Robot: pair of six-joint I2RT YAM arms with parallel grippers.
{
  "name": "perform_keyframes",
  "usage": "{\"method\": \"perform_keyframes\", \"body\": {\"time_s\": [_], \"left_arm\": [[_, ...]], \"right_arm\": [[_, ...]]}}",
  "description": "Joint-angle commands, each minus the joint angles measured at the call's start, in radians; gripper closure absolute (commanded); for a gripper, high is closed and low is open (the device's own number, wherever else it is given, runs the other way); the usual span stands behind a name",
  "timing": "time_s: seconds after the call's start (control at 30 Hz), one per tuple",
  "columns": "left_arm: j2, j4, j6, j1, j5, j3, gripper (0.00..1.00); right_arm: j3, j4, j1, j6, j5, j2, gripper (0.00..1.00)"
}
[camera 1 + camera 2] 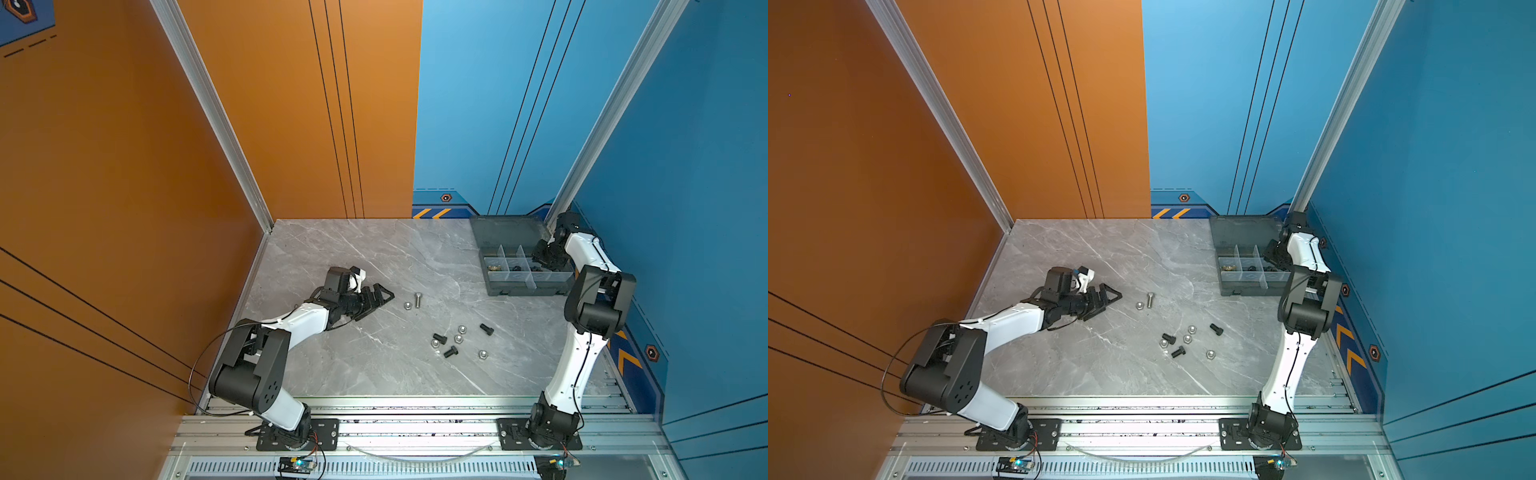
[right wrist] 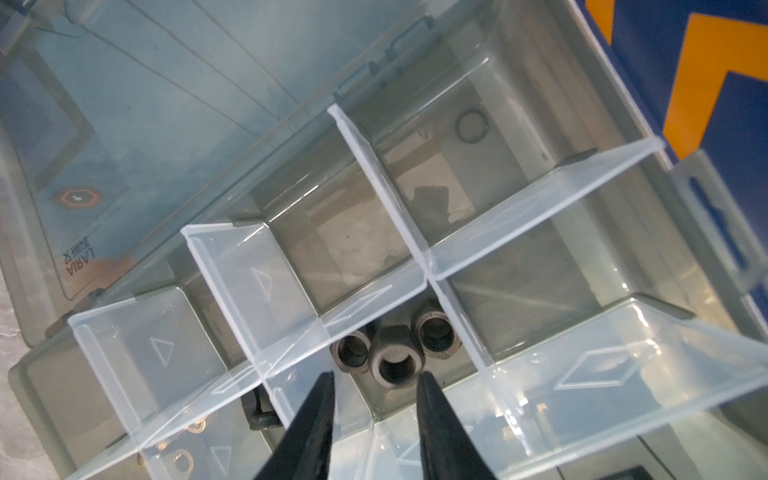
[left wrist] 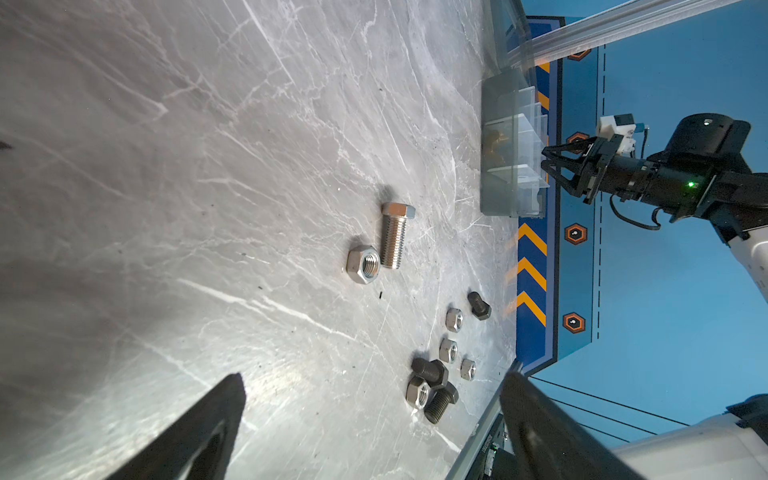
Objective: Sort the screws and nuts into containers
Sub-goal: 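Open the right gripper over the hex nut compartment to drop it, then move the right gripper back over the pile to a silver hex nut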
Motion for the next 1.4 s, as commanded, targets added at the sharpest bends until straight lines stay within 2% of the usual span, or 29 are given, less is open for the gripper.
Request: {"method": "perform_keyframes", "body": {"time_s": [0.0,0.23,0.4,0.63,0.9,1.17,1.37], "left_arm": [[0.008,-0.013,0.003,0.008,0.014,0.023,0.02],[0.007,-0.012,0.001,0.009,0.011,0.025,0.02],[0.008,-0.017,0.003,0.008,0.006,0.03,0.02],[0.006,-0.027,0.004,0.001,-0.001,0.032,0.02],[-0.001,-0.043,0.006,-0.014,-0.028,0.025,0.02],[-0.02,-0.071,0.014,-0.027,-0.045,0.022,0.02],[-0.036,-0.078,0.018,-0.017,-0.034,0.02,0.02]], "right_arm": [[0.024,-0.021,-0.008,-0.018,-0.002,-0.001,0.61],[-0.108,-0.025,0.009,-0.034,-0.057,-0.124,0.59],[-0.253,-0.042,0.076,-0.05,-0.079,-0.255,0.58],[-0.42,-0.072,0.246,-0.054,-0.049,-0.397,0.57],[-0.589,-0.056,0.467,0.012,-0.032,-0.518,0.56],[-0.651,0.01,0.647,0.089,-0.029,-0.533,0.55],[-0.653,0.164,0.78,0.118,-0.077,-0.498,0.56]]}}
